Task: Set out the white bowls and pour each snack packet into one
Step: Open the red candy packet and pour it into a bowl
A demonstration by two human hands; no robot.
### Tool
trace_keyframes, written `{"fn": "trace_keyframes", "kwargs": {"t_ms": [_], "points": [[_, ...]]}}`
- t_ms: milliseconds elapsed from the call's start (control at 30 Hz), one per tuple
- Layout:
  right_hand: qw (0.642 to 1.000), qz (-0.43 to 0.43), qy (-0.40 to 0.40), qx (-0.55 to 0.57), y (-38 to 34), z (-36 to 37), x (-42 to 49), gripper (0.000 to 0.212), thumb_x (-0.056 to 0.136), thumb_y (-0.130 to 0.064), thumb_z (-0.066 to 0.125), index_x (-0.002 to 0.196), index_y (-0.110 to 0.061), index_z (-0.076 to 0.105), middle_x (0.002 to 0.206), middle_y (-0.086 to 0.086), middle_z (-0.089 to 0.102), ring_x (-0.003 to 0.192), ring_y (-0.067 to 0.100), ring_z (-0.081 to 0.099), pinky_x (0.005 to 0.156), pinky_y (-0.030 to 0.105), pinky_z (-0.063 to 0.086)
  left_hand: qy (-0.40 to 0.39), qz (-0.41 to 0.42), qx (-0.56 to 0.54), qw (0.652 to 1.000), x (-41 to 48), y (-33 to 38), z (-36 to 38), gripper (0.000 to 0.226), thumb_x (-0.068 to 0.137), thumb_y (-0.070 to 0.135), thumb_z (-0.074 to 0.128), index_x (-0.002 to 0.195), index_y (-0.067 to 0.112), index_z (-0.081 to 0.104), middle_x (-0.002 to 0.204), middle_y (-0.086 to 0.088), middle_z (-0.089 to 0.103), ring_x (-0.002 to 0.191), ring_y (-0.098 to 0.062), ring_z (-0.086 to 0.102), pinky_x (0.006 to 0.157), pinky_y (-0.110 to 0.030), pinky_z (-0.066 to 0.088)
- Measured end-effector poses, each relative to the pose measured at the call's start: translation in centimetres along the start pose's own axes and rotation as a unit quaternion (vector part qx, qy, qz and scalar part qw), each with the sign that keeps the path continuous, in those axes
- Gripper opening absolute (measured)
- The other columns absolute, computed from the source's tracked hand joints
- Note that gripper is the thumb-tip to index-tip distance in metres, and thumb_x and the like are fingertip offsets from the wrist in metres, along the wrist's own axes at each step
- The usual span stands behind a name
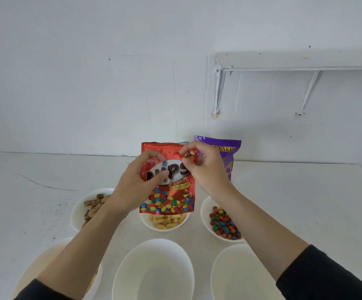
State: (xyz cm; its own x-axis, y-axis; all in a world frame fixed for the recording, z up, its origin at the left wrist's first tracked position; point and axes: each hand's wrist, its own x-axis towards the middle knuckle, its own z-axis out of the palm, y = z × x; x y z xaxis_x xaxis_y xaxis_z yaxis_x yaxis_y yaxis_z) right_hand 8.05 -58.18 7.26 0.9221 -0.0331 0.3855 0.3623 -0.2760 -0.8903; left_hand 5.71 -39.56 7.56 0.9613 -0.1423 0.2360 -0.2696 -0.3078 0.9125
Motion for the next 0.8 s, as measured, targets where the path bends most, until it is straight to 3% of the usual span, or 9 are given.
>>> {"fn": "trace_keyframes", "kwargs": {"t_ms": [67, 167, 467, 633, 800], "points": [[0.999, -0.020, -0.035, -0.005, -1.2, 2.2, 0.9, 0.025, 0.091, -0.001, 0.065, 0.089, -0.026, 0.070, 0.100, -0.013, 0.069, 0.092, 0.015, 0.069, 0.080, 0.041, 0.061, 0.046, -0.018, 0.001, 0.999, -0.5, 0.1, -2.4, 0.016, 0.095, 0.024, 0.070, 0.103, 0.036, 0.063, 0.106, 0.020, 0.072, 0.098, -0.012, 0.074, 0.075, -0.036, 0.065], [0.997, -0.043, -0.068, 0.007, -3.2, 6.4, 2.0, 0.027, 0.091, -0.003, 0.063, 0.086, -0.029, 0.068, 0.098, -0.012, 0.070, 0.094, 0.016, 0.069, 0.082, 0.047, 0.059, 0.086, -0.027, 0.033, 0.995, -1.7, 0.3, -6.6, 0.012, 0.095, 0.028, 0.069, 0.104, 0.035, 0.064, 0.106, 0.019, 0.072, 0.100, -0.014, 0.072, 0.076, -0.040, 0.065], [0.972, -0.121, -0.192, 0.066, -10.5, 23.7, -0.3, 0.027, 0.089, 0.003, 0.062, 0.090, -0.023, 0.066, 0.103, -0.008, 0.067, 0.100, 0.012, 0.064, 0.083, 0.035, 0.059, 0.190, -0.096, 0.249, 0.945, -12.9, 0.1, -23.2, 0.022, 0.098, 0.039, 0.063, 0.119, 0.040, 0.056, 0.111, 0.014, 0.066, 0.103, -0.010, 0.066, 0.078, -0.027, 0.059], [0.949, -0.150, -0.265, 0.080, -14.9, 34.3, -6.1, 0.025, 0.090, 0.004, 0.061, 0.095, -0.020, 0.066, 0.106, -0.006, 0.067, 0.101, 0.007, 0.061, 0.075, 0.007, 0.048, 0.277, -0.158, 0.302, 0.898, -22.9, -0.2, -31.1, 0.016, 0.096, 0.048, 0.061, 0.112, 0.044, 0.060, 0.108, 0.007, 0.064, 0.094, -0.010, 0.067, 0.080, -0.032, 0.056], [0.930, -0.143, -0.323, 0.101, -18.9, 44.6, -13.9, 0.024, 0.089, 0.003, 0.060, 0.093, -0.020, 0.065, 0.105, -0.006, 0.067, 0.098, 0.008, 0.062, 0.074, 0.016, 0.051, 0.326, -0.228, 0.273, 0.876, -33.0, -1.1, -37.8, 0.009, 0.097, 0.047, 0.060, 0.096, 0.040, 0.064, 0.089, 0.007, 0.069, 0.077, -0.016, 0.069, 0.069, -0.031, 0.052]]}}
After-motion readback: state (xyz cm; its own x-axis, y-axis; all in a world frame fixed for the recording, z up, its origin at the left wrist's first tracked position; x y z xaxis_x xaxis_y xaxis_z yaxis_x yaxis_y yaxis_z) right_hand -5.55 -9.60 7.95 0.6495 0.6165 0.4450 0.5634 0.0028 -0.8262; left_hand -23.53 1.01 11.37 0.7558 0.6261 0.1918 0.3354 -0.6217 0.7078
